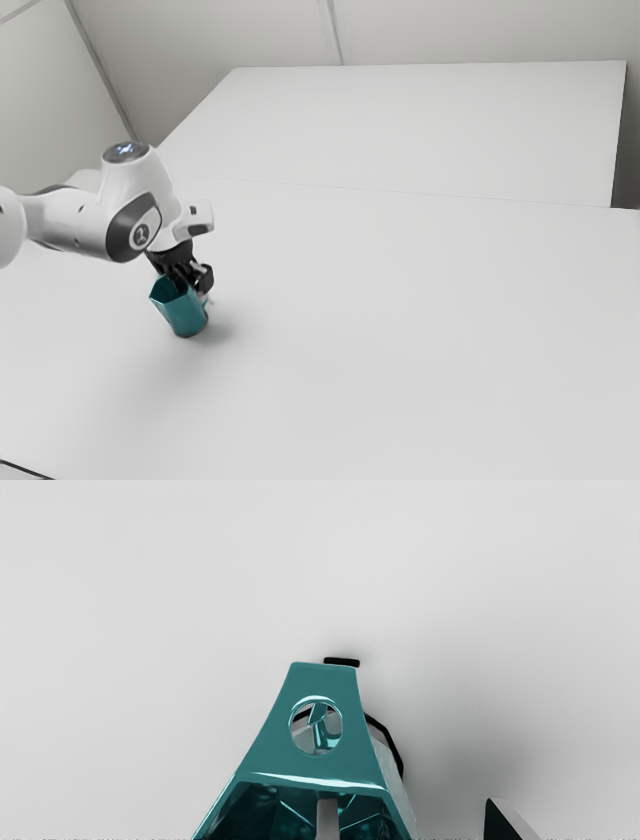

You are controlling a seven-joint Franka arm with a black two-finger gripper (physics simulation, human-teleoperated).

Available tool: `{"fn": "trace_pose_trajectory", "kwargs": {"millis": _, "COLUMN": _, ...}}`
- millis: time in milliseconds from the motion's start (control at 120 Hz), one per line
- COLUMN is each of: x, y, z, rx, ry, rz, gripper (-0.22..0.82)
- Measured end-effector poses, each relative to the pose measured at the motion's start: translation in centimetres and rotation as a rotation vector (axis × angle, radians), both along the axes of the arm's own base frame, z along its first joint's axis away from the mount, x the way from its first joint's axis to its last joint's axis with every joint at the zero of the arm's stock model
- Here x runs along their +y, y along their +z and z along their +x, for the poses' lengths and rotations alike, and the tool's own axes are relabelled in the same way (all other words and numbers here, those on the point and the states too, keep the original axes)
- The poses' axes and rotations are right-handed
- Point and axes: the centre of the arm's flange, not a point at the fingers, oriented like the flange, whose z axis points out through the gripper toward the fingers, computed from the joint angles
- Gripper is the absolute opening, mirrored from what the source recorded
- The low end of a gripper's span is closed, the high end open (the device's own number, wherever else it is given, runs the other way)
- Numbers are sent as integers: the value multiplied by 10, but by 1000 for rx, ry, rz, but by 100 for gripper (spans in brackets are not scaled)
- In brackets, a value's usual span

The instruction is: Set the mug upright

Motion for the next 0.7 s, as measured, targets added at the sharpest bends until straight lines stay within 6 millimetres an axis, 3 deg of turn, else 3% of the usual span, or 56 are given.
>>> {"fn": "trace_pose_trajectory", "kwargs": {"millis": 208, "x": -1, "y": 14, "z": 3, "rx": 24, "ry": 29, "rz": -11, "gripper": 25}}
{"fn": "trace_pose_trajectory", "kwargs": {"millis": 442, "x": -12, "y": 47, "z": 15, "rx": 44, "ry": 47, "rz": -8, "gripper": 25}}
{"fn": "trace_pose_trajectory", "kwargs": {"millis": 542, "x": -12, "y": 81, "z": 29, "rx": 33, "ry": 72, "rz": -14, "gripper": 28}}
{"fn": "trace_pose_trajectory", "kwargs": {"millis": 700, "x": -12, "y": 147, "z": 71, "rx": 30, "ry": 133, "rz": -12, "gripper": 41}}
